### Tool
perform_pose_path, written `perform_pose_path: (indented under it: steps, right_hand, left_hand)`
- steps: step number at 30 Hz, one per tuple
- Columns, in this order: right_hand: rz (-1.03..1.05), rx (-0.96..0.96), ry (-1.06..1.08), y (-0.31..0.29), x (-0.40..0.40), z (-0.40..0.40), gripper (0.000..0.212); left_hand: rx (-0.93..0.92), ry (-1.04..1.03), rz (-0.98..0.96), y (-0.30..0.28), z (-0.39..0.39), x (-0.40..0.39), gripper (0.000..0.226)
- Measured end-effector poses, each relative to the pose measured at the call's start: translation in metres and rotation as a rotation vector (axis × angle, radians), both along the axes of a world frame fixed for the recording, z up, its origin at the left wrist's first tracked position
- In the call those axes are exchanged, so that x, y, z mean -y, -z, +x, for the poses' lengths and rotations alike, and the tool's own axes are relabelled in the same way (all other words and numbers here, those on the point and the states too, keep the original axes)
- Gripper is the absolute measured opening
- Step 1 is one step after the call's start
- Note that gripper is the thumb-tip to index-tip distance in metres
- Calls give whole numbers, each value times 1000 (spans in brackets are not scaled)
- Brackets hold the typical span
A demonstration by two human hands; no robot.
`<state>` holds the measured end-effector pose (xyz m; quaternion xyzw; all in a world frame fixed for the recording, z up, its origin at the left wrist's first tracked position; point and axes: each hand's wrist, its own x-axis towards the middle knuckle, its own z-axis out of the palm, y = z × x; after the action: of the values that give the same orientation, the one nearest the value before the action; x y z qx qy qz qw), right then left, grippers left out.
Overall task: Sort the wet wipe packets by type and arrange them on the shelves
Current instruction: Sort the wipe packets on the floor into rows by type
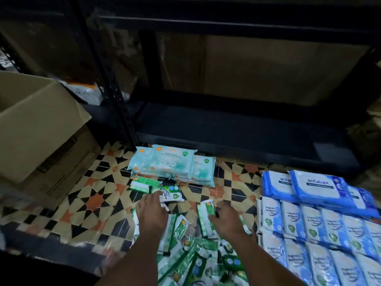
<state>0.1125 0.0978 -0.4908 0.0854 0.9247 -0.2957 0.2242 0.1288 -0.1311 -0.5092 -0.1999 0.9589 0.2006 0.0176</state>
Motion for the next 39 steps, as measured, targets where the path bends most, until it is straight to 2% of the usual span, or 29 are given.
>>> perform_pose_path:
  steps: [2, 5, 9, 10, 13, 15, 19, 21, 23, 25, 28, 31, 35, 39]
  right_hand:
    - [63, -12, -65, 2, 3, 5, 53]
    - [102, -42, -83, 5, 12, 11, 57]
    - [194, -60, -136, 16, 17, 13, 70]
    - [212, -60, -148, 18, 18, 12, 75]
    - [279, -37, -202, 24, 23, 7, 95]
    - [313, -24, -227, 26, 27, 3, 104]
    - [298, -14, -199, 29, 30, -4, 102]
    - [217, -30, -114, 30, 29, -8, 93]
    - [41, -44, 4, 24, 26, -10, 81]
    - [-254, -25, 170, 20, 20, -11, 64]
    - [-683, 132, 480, 17, 12, -17, 29]
    - [-1081, 243, 722, 6, 3, -17, 37]
    - [-1193, 286, 723, -5, -5, -8, 38]
    - [-1026, 282, 611, -15, -9, -3, 48]
  left_hand:
    - [19, -6, 2, -1, -4, 1, 54]
    - [31, -43, 2, -3, -16, 1, 56]
    - [87, -372, 60, -8, -32, -2, 68]
    - [110, -402, 41, -6, -35, -1, 72]
    - [179, -364, -20, 1, -42, 5, 74]
    - [171, -345, 14, 6, -46, 9, 68]
    - [20, -337, 145, 18, -46, 10, 66]
    - [-108, -307, 308, 20, -42, 8, 65]
    - [-235, -300, 509, 14, -37, 4, 55]
    - [-301, -332, 656, 5, -34, -3, 44]
    - [-380, -382, 794, -3, -30, -12, 39]
    - [-385, -433, 984, -9, -32, -21, 44]
    - [-272, -405, 1109, -14, -38, -36, 54]
    - [-128, -353, 1077, -7, -43, -47, 37]
